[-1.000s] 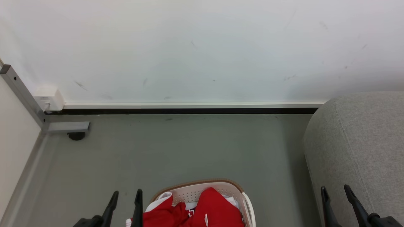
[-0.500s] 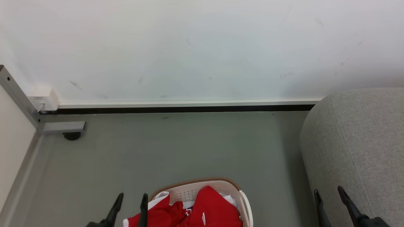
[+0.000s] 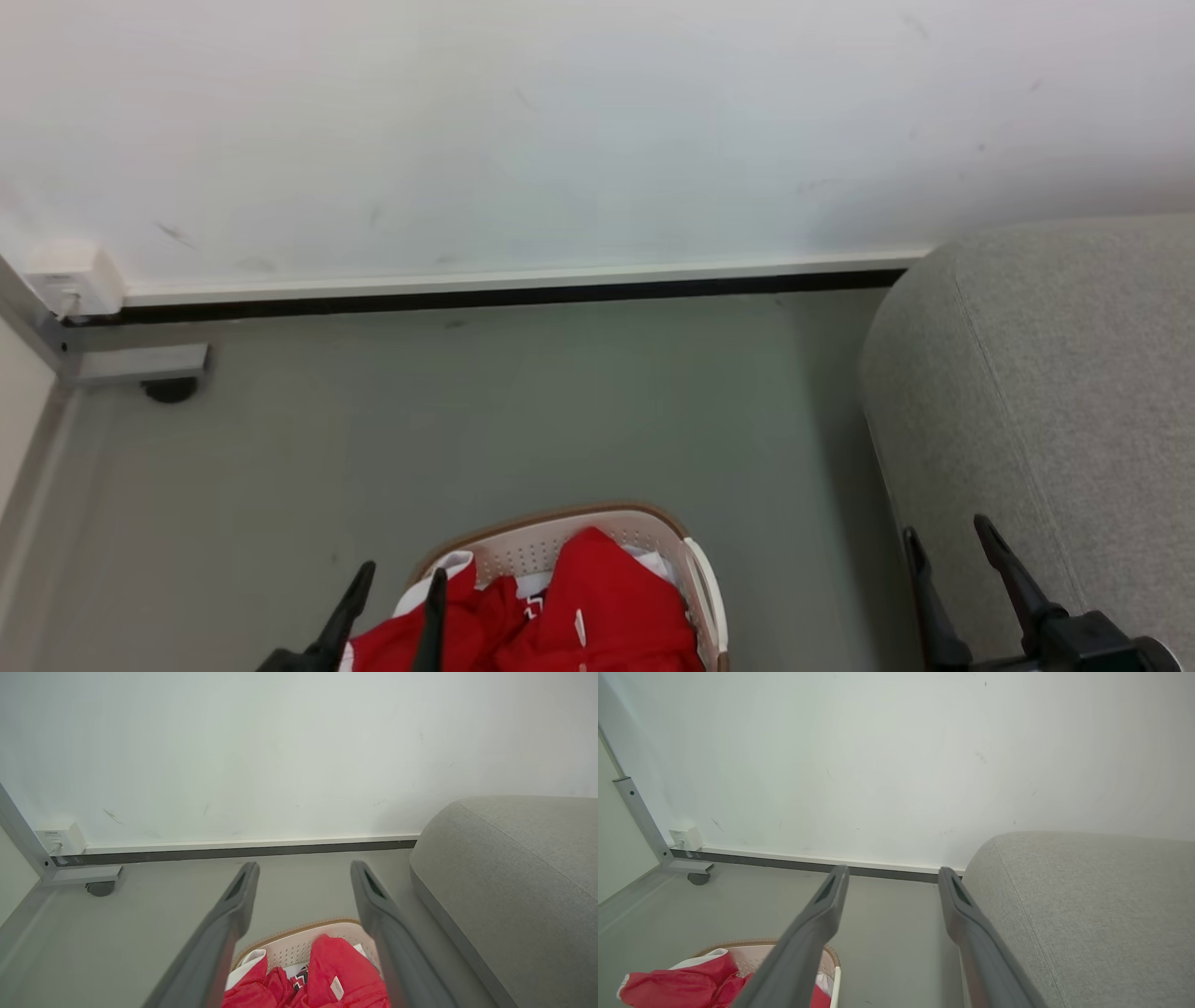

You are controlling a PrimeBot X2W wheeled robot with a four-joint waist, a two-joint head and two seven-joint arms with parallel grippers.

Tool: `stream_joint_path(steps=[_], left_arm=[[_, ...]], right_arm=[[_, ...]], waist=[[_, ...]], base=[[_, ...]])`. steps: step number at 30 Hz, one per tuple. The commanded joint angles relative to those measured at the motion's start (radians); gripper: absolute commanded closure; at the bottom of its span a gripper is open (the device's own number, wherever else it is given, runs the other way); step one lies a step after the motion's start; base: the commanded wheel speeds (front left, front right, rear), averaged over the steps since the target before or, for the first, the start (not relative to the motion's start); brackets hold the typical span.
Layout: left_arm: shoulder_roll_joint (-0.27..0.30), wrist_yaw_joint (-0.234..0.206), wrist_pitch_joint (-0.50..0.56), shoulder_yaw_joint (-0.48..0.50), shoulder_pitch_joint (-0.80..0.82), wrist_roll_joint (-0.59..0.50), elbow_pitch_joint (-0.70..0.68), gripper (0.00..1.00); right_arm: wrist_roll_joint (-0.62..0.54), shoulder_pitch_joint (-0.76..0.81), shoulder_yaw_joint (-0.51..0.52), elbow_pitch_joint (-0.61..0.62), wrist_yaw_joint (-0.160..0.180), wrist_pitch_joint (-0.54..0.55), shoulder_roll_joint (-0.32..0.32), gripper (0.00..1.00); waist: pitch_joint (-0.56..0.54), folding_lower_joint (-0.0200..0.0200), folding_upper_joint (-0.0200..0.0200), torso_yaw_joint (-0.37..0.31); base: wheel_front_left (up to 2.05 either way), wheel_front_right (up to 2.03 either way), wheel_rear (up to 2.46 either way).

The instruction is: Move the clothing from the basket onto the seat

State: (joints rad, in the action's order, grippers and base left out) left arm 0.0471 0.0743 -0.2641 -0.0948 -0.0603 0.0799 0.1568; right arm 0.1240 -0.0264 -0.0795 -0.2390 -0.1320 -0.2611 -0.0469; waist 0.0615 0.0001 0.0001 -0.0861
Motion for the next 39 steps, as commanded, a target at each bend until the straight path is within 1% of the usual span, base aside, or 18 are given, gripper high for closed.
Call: stream_joint_path(steps=[1,4,9,10,11,14,15,18,23,30,34,37,39], left_arm=[[0.006,0.006,-0.001,0.006,0.02,-0.006,0.003,0.0],[0.006,0.013,-0.001,0.012,0.053,-0.012,0.013,0.0],[0.022,0.028,-0.001,0.007,0.155,-0.027,0.077,0.0],[0.022,0.028,-0.001,0.007,0.155,-0.027,0.077,0.0],[0.036,0.034,-0.001,-0.006,0.211,-0.039,0.123,0.0],[0.063,0.039,-0.001,-0.031,0.3,-0.06,0.213,0.0],[0.063,0.039,-0.001,-0.031,0.3,-0.06,0.213,0.0],[0.079,0.045,0.011,-0.05,0.391,-0.066,0.319,0.0],[0.107,0.047,0.086,-0.072,0.509,-0.082,0.473,0.0],[0.153,0.052,0.204,-0.084,0.629,-0.08,0.65,0.0],[0.174,0.04,0.224,-0.081,0.693,-0.081,0.708,0.0],[0.191,0.038,0.246,-0.083,0.731,-0.084,0.757,0.0],[0.194,0.04,0.252,-0.097,0.755,-0.094,0.789,0.0]], right_arm=[[0.01,-0.021,-0.004,0.007,0.002,-0.002,-0.002,0.0],[0.02,-0.052,-0.021,0.023,0.002,-0.002,-0.002,0.0],[0.045,-0.129,-0.048,0.063,0.002,-0.001,-0.002,0.0],[0.045,-0.129,-0.048,0.063,0.002,-0.001,-0.002,0.0],[0.063,-0.162,-0.068,0.08,0.002,-0.001,-0.002,0.0],[0.097,-0.209,-0.094,0.105,0.002,-0.001,-0.002,0.0],[0.097,-0.209,-0.094,0.105,0.002,-0.001,-0.002,0.0],[0.122,-0.244,-0.118,0.131,0.002,-0.001,-0.001,0.0],[0.158,-0.292,-0.154,0.17,0.002,-0.001,-0.001,0.0],[0.195,-0.332,-0.185,0.211,0.002,-0.001,-0.001,0.0],[0.211,-0.344,-0.189,0.229,0.002,-0.001,-0.001,0.0],[0.215,-0.348,-0.194,0.238,0.002,-0.001,-0.001,0.0],[0.216,-0.348,-0.191,0.241,0.002,-0.001,-0.001,0.0]], waist=[[0.028,-0.0001,-0.0001,-0.021],[0.075,-0.0001,-0.0001,-0.047],[0.201,-0.0001,-0.0001,-0.1],[0.201,-0.0001,-0.0001,-0.1],[0.259,-0.0001,-0.0001,-0.126],[0.339,-0.0001,-0.0001,-0.167],[0.339,-0.0001,-0.0001,-0.167],[0.41,-0.0001,-0.0001,-0.203],[0.52,-0.0001,-0.0001,-0.265],[0.628,-0.0001,-0.0001,-0.33],[0.68,-0.0001,-0.0001,-0.349],[0.718,-0.0001,-0.0001,-0.36],[0.732,-0.0001,-0.0001,-0.358]], base=[[0.0,0.0,0.0],[0.0,0.0,0.0],[0.0,0.0,0.0],[0.0,0.0,0.0],[0.0,0.0,0.0],[0.0,0.0,0.0],[0.0,0.0,0.0],[0.0,0.0,0.0],[0.0,0.0,0.0],[0.0,0.0,0.0],[0.0,0.0,0.0],[0.0,0.0,0.0],[0.0,0.0,0.0]])
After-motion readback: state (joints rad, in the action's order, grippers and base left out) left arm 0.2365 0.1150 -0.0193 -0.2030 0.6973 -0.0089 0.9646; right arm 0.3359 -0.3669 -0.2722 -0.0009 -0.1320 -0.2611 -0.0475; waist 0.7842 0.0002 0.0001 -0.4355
